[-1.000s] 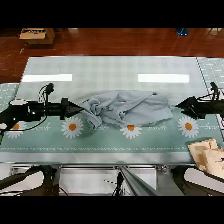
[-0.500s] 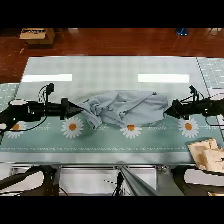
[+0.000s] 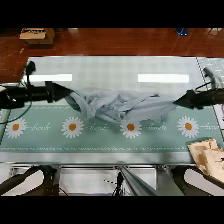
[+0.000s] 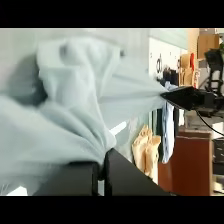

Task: Fold the shirts.

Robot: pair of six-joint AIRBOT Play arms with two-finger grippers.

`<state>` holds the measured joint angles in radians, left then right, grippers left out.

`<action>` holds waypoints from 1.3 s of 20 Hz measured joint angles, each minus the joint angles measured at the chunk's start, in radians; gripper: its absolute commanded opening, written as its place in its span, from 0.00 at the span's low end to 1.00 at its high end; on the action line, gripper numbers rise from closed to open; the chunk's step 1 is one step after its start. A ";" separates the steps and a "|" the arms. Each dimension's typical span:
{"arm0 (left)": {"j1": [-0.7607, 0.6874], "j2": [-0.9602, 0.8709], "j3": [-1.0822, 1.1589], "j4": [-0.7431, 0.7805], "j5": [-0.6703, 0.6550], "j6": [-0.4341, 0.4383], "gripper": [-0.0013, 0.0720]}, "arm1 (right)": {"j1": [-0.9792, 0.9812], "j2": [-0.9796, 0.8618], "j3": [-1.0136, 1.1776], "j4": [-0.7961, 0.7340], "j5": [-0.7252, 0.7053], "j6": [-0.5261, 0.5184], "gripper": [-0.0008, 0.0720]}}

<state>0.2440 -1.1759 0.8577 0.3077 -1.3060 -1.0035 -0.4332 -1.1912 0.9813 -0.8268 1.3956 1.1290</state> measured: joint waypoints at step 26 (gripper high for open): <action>0.100 0.527 0.989 0.677 -0.315 -0.510 0.05 | -0.015 0.498 0.934 -0.142 0.057 0.321 0.05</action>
<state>0.3435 -0.6491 1.8469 0.9844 -1.6211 -1.5131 -0.4484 -0.6933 1.9156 -0.9688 1.4525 1.4498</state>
